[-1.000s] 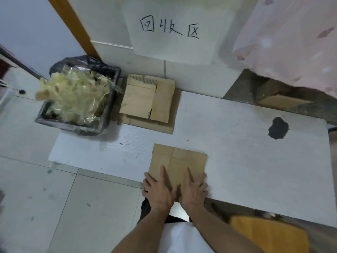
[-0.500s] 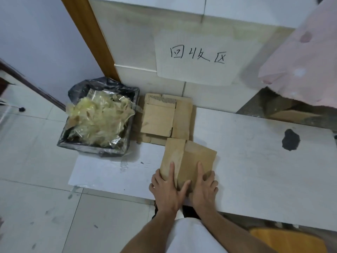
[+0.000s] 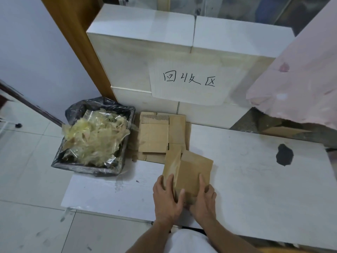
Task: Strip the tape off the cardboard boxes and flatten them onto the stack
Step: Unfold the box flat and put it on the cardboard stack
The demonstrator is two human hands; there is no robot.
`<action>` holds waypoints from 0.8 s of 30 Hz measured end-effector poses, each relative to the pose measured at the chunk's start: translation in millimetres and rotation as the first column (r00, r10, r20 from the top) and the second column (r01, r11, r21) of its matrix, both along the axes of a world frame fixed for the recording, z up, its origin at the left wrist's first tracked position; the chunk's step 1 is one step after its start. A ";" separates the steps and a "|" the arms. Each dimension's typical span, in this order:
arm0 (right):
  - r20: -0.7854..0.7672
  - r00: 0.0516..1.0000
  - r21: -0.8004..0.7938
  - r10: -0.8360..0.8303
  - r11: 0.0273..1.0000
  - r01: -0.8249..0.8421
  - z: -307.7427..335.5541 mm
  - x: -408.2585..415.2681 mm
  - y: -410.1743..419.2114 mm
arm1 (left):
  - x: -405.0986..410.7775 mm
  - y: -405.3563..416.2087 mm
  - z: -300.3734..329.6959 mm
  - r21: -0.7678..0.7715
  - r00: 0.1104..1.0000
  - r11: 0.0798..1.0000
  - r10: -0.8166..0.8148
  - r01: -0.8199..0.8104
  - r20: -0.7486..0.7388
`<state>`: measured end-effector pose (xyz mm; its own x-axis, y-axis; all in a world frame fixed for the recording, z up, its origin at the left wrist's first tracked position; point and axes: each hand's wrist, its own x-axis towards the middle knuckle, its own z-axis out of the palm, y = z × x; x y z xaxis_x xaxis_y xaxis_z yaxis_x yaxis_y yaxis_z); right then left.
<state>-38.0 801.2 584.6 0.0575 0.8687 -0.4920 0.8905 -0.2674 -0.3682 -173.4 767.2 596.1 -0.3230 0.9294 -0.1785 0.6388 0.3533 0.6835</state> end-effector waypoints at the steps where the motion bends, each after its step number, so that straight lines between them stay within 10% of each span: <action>1: -0.021 1.000 -0.012 -0.013 1.000 0.012 -1.1 1.4 -1.4 | 2.4 0.0 -0.3 -0.009 1.000 1.000 0.011 -0.010 0.004; 24: -0.084 0.996 0.307 -0.041 0.950 0.065 24.4 27.7 0.8 | 19.9 -13.7 -8.0 0.128 0.974 0.992 0.013 0.017 -0.226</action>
